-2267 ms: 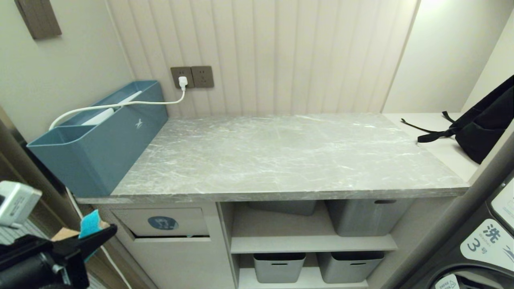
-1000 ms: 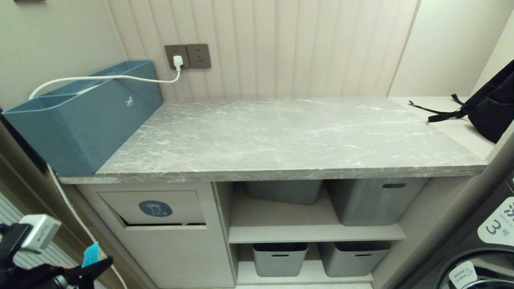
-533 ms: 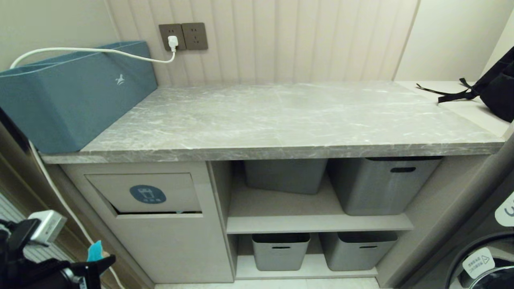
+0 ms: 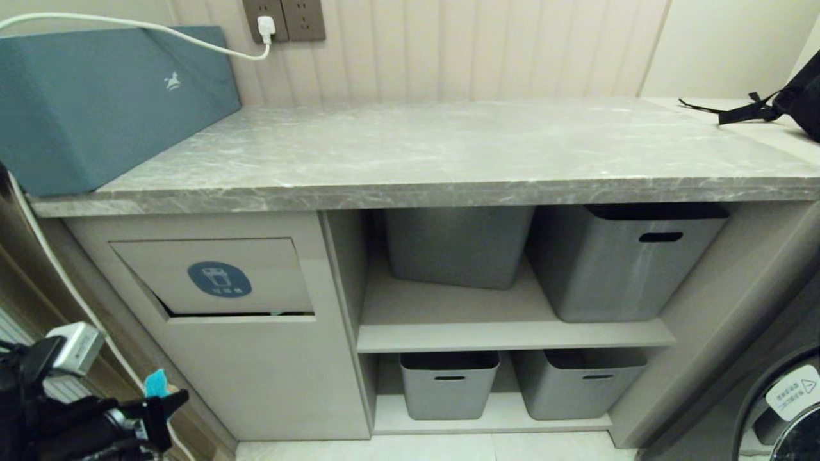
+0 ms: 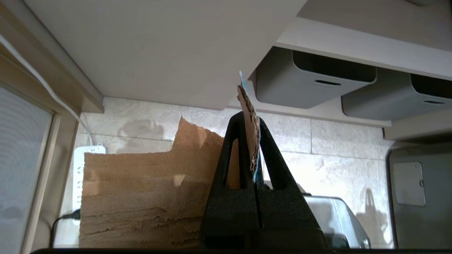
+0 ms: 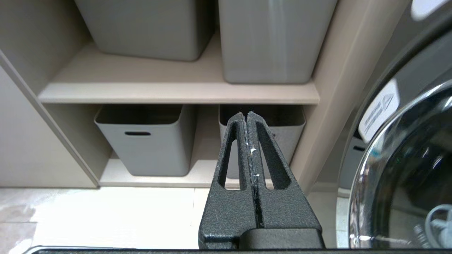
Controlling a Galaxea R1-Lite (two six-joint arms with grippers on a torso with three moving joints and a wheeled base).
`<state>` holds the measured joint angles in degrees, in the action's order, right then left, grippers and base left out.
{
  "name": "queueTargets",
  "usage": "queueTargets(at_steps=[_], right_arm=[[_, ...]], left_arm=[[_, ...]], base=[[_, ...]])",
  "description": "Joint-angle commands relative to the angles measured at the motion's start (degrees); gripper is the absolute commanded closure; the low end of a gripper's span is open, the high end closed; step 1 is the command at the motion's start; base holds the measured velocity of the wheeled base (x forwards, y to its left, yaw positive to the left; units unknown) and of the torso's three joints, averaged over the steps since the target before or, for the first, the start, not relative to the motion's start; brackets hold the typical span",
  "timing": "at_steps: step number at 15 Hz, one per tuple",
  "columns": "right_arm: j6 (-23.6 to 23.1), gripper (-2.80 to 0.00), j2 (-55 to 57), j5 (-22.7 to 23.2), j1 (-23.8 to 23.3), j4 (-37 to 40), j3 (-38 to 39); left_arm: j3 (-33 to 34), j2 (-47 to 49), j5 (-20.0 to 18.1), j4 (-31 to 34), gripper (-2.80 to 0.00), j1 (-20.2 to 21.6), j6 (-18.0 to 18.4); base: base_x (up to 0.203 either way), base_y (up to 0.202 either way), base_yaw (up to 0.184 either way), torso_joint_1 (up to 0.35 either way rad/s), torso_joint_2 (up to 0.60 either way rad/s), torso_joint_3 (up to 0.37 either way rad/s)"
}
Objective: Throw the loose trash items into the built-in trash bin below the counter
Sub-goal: Put the garbage in the trash can
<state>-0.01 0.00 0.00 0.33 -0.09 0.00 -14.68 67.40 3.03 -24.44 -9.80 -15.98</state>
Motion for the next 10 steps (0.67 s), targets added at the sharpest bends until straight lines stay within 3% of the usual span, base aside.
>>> queueTargets(at_steps=[1,6,10], right_arm=[[0.0,0.00,-0.1,0.0,0.0,0.0,0.0],[0.0,0.00,-0.1,0.0,0.0,0.0,0.0],[-0.1,0.00,-0.1,0.0,0.0,0.0,0.0]], left_arm=[[-0.9,1.7,0.0,-0.2,0.00,0.1,-0.1],[-0.1,2.9,0.2,-0.4,0.00,0.8,-0.2],[-2.3,2.9,0.1,-5.4,0.00,0.9,0.7]], base=[[0.000,0.000,0.000,-0.150,0.46,0.297],[0.000,0.000,0.000,-0.123,0.43,0.294],[0.000,0.000,0.000,-0.025,0.11,0.080]])
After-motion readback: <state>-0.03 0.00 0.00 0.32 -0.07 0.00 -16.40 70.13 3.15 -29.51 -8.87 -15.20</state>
